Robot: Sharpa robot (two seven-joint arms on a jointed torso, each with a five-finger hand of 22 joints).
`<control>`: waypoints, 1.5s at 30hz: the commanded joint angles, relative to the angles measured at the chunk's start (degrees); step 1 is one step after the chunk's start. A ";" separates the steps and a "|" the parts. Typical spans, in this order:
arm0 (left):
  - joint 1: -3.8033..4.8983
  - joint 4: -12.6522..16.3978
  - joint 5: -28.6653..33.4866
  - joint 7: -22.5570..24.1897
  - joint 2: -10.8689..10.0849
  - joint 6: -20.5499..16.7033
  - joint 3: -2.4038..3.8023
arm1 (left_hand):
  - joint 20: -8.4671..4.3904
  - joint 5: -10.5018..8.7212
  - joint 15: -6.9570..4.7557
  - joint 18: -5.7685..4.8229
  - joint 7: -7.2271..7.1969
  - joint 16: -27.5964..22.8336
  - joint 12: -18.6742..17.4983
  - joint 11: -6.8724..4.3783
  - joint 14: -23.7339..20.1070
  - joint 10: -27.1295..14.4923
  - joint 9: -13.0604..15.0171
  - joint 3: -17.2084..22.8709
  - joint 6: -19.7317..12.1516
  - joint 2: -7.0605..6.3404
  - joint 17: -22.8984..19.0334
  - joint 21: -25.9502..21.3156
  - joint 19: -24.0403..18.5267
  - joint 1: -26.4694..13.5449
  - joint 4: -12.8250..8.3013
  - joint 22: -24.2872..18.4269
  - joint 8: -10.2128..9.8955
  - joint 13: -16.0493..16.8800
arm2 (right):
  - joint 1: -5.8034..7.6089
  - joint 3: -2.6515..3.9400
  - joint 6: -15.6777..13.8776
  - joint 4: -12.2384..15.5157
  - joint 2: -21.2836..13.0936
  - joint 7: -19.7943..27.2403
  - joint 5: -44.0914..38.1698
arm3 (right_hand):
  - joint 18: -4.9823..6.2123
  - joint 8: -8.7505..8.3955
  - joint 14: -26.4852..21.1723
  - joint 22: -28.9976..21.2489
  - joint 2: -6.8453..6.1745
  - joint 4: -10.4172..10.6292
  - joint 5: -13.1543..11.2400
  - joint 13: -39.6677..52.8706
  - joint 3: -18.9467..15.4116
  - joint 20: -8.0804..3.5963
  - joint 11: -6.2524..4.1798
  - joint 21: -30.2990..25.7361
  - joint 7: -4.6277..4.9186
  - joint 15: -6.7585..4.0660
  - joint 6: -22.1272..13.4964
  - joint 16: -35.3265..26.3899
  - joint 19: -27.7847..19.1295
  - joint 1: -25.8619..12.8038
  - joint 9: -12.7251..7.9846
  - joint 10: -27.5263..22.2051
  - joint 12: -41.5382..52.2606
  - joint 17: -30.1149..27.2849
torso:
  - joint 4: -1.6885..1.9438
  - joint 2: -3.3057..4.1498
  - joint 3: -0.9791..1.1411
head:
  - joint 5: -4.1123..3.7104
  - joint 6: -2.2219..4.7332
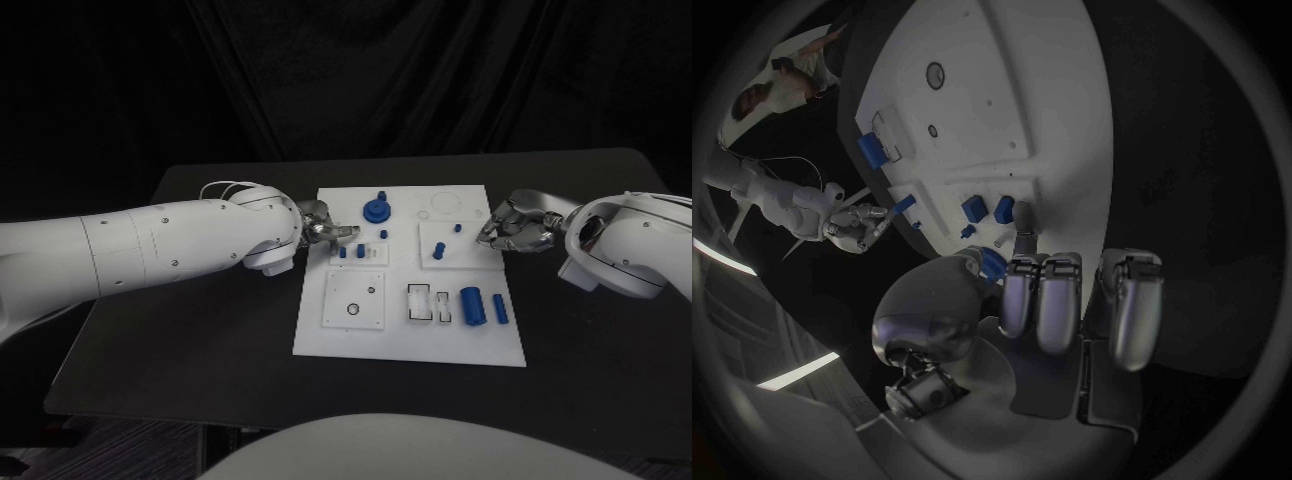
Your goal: Assemble the parts on the task board
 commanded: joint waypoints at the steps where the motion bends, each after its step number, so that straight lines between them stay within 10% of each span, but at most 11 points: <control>1: -0.27 0.14 -3.28 7.04 -0.46 -10.99 -0.05 | -0.62 0.03 -0.54 -0.45 -0.57 0.38 0.20 -0.41 6.01 6.03 2.66 -1.69 -0.42 0.17 15.09 0.24 4.64 1.21 -0.03 14.63 2.42 15.09 | -0.17 0.04 0.15 0.05 -0.15 -0.93 -0.05 | 0.58 -0.10 4.07 9.52 0.42 0.01 0.31 12.59 0.46 0.14 0.39 -0.38 0.24 0.44 -0.15 -0.34 -0.39 0.10 0.09 2.80 -0.35 10.73 | 0.02 -0.03 -0.02 | -0.23 0.00; 7: -0.29 -0.18 -9.12 16.01 -1.00 -23.81 -0.05 | -0.69 6.77 -0.56 0.93 -0.75 0.38 0.20 -0.50 6.01 6.03 7.98 -3.80 -3.25 -1.21 15.09 -0.21 -0.78 8.28 -0.15 12.55 6.46 15.09 | -0.18 0.04 0.07 0.12 -0.43 -0.85 -0.05 | 0.58 -0.10 4.07 9.52 0.42 0.01 0.31 12.59 0.46 0.14 0.39 -0.38 0.24 0.44 -0.15 -0.34 -0.39 0.10 0.09 2.80 -0.35 10.73 | 0.11 -0.05 -0.01 | -0.51 0.00; 11: -0.30 -1.33 -11.54 24.84 -0.72 -30.03 -0.05 | 0.37 12.61 0.80 3.96 0.84 -1.70 -2.22 0.99 2.92 3.79 10.64 -2.93 -10.08 -2.89 10.58 -5.29 -13.72 17.40 -0.37 6.05 6.68 13.90 | -0.21 0.04 0.01 0.09 -0.51 -0.72 -0.05 | 0.58 -0.10 4.07 9.52 0.42 0.01 0.31 12.59 0.46 0.14 0.39 -0.38 0.24 0.44 -0.15 -0.34 -0.39 0.10 0.09 2.80 -0.35 10.73 | 0.07 -0.05 -0.02 | -0.43 0.00; 15: -0.33 -2.61 -10.79 31.47 -0.05 -29.34 -0.05 | 2.78 13.69 3.66 6.49 3.97 -6.84 -12.29 3.87 -9.12 -9.12 11.93 3.03 -28.34 -5.90 -0.03 -18.70 -26.29 32.43 -2.39 -4.31 11.31 9.82 | -0.34 0.04 -0.83 0.18 -0.63 0.00 -0.05 | 0.57 -0.09 4.08 9.54 0.44 -0.04 0.32 12.59 0.50 0.14 0.38 -0.34 0.23 0.44 -0.13 -0.32 -0.37 0.12 0.11 2.81 -0.34 10.75 | 0.04 -0.01 -0.05 | -0.38 0.00; 17: -0.39 -3.52 -9.73 35.24 0.48 -27.79 -0.05 | 3.52 12.70 5.05 7.67 5.12 -8.61 -20.68 4.89 -14.78 -21.65 11.71 4.95 -31.79 -7.31 -3.34 -25.37 -32.80 36.11 -2.91 -9.37 13.31 6.85 | -0.45 0.04 -1.77 0.16 -0.69 0.76 -0.05 | 0.57 -0.09 4.08 9.54 0.44 -0.04 0.32 12.59 0.50 0.14 0.38 -0.34 0.23 0.44 -0.13 -0.32 -0.37 0.12 0.11 2.81 -0.34 10.75 | 0.03 0.05 -0.07 | -0.43 0.00; 19: -0.56 -4.56 -9.07 38.64 1.08 -26.06 -0.05 | 4.47 11.88 6.62 6.00 5.62 -6.82 -42.16 6.81 -12.73 -50.11 11.61 7.21 -35.49 -7.96 -1.03 -21.37 -25.67 38.98 -2.97 -5.32 14.29 -1.55 | -0.58 0.04 -2.92 0.12 -0.79 1.64 -0.05 | 0.51 -0.06 4.18 9.62 0.39 -0.10 0.35 12.75 0.51 0.14 0.38 -0.10 0.22 0.44 -0.09 -0.08 -0.25 0.15 0.13 3.01 -0.20 10.98 | 0.03 0.09 -0.11 | -0.56 0.00; 20: -0.67 -5.04 -9.02 39.97 1.37 -25.12 -0.05 | 5.09 10.17 7.20 5.36 5.47 -7.37 -44.45 7.88 -14.43 -52.06 11.22 8.40 -35.98 -8.57 -2.44 -19.67 -23.30 40.98 -3.78 -3.76 14.79 -3.06 | -0.63 0.04 -3.47 0.12 -0.86 2.04 -0.05 | 0.46 -0.04 4.22 9.68 0.34 -0.13 0.39 12.82 0.49 0.14 0.37 0.11 0.21 0.43 -0.06 0.00 -0.15 0.15 0.15 3.09 -0.14 11.05 | 0.03 0.11 -0.11 | -0.59 0.00; 22: -0.98 -6.06 -10.09 42.08 2.02 -23.11 -0.04 | 5.67 8.68 7.26 2.61 5.43 -5.98 -49.55 7.75 -9.77 -50.45 6.34 12.72 -35.75 -10.32 -0.81 -8.24 -9.31 44.45 -3.71 6.61 14.05 -9.60 | -0.72 0.05 -4.65 0.11 -1.00 2.93 -0.05 | 0.43 0.00 4.24 9.72 0.30 -0.19 0.49 12.87 0.51 0.13 0.36 0.24 0.19 0.43 0.00 0.05 -0.08 0.17 0.18 3.16 -0.09 11.10 | 0.00 0.12 -0.10 | -0.68 0.00; 27: -1.66 -8.06 -15.46 43.69 3.59 -19.87 -0.04 | 5.02 4.90 5.48 0.62 3.88 -5.89 -56.53 6.97 -6.28 -50.90 -3.31 17.26 -31.91 -13.07 -0.71 -1.77 -0.08 46.46 -3.41 13.03 12.45 -18.96 | -0.82 0.05 -6.48 0.03 -1.25 4.39 -0.05 | 0.32 0.14 4.38 9.89 0.24 -0.32 0.99 13.01 0.59 0.11 0.31 0.73 0.14 0.38 0.23 0.34 0.19 0.17 0.30 3.35 0.04 11.38 | 0.00 0.11 -0.01 | -1.08 0.00; 31: -2.39 -10.00 -19.60 43.82 5.49 -17.30 -0.03 | 4.62 3.94 4.95 0.42 2.08 -6.51 -58.28 6.63 -6.06 -51.78 -7.68 15.92 -30.30 -15.68 -1.76 -1.15 0.72 44.16 -2.22 13.48 11.67 -22.30 | -0.88 0.05 -7.58 0.14 -1.90 5.21 -0.05 | 0.28 0.21 4.41 9.95 0.21 -0.37 1.26 13.06 0.62 0.09 0.28 0.92 0.11 0.35 0.35 0.39 0.30 0.14 0.36 3.42 0.09 11.42 | 0.01 0.15 0.03 | -1.46 0.00; 45: -3.81 -13.99 -24.58 41.23 10.26 -11.39 -0.01 | 4.52 5.41 4.95 0.21 3.25 -7.00 -58.10 6.78 -6.03 -51.04 -15.57 16.03 -27.78 -16.47 -2.91 -0.66 1.49 44.13 -3.12 13.74 9.51 -26.53 | -1.50 0.05 -9.58 -0.39 -2.80 6.70 -0.05 | 0.14 0.36 4.54 10.15 0.00 -0.47 1.86 13.21 0.63 0.03 0.19 1.53 0.02 0.28 0.58 0.65 0.63 0.04 0.50 3.63 0.24 11.66 | 0.02 0.14 -0.03 | -2.21 0.00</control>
